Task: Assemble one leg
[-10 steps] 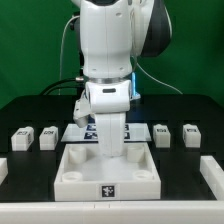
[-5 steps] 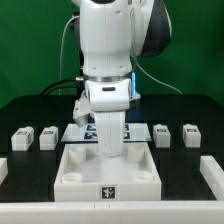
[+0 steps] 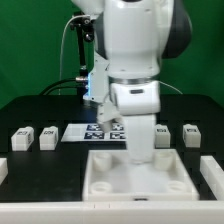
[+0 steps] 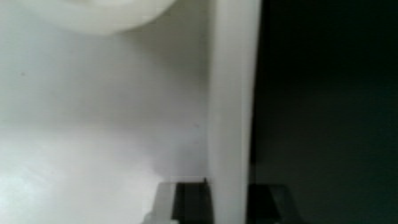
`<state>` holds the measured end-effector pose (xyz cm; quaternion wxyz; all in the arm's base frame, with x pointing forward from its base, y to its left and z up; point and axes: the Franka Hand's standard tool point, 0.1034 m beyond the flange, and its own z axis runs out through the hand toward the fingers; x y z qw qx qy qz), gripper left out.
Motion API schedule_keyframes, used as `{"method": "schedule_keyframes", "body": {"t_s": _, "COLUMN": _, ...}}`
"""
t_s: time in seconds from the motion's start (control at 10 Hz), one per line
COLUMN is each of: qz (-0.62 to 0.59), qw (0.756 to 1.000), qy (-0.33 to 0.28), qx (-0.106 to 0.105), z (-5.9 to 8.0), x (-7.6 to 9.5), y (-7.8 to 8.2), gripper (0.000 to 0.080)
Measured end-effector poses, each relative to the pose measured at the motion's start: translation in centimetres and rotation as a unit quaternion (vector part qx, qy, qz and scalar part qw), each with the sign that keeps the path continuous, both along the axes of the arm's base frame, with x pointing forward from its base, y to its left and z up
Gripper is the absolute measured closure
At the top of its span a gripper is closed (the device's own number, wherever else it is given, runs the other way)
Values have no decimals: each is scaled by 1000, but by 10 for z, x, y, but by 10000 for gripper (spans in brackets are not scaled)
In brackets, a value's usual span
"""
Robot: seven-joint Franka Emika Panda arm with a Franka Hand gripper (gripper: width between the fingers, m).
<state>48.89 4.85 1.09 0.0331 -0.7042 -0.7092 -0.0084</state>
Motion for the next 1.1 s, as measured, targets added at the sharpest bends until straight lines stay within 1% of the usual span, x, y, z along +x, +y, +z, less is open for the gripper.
{"method": "schedule_keyframes", "body": {"t_s": 0.4, "qz": -8, "qw": 1000, "qy": 28, "qx": 4, "z": -2, "x": 2, "y": 26, "gripper": 735}}
{"method": "schedule_keyframes", "body": {"t_s": 0.7, "qz": -11, "qw": 1000, "qy": 28, "qx": 4, "z": -3, "x": 2, "y": 25, "gripper": 735}}
{"method": "schedule_keyframes", "body": {"t_s": 0.8, "qz": -12, "qw": 1000, "qy": 29, "qx": 4, "z": -3, "x": 1, "y": 25, "gripper": 628}}
{"method": "schedule_keyframes", "body": {"t_s": 0.9, "qz": -12, "qw": 999, "qy": 29, "qx": 4, "z": -3, "x": 1, "y": 25, "gripper": 628}}
{"method": "schedule_keyframes", "body": {"t_s": 1.1, "qz": -13, "qw": 999, "qy": 29, "qx": 4, "z": -4, "x": 1, "y": 24, "gripper": 354}}
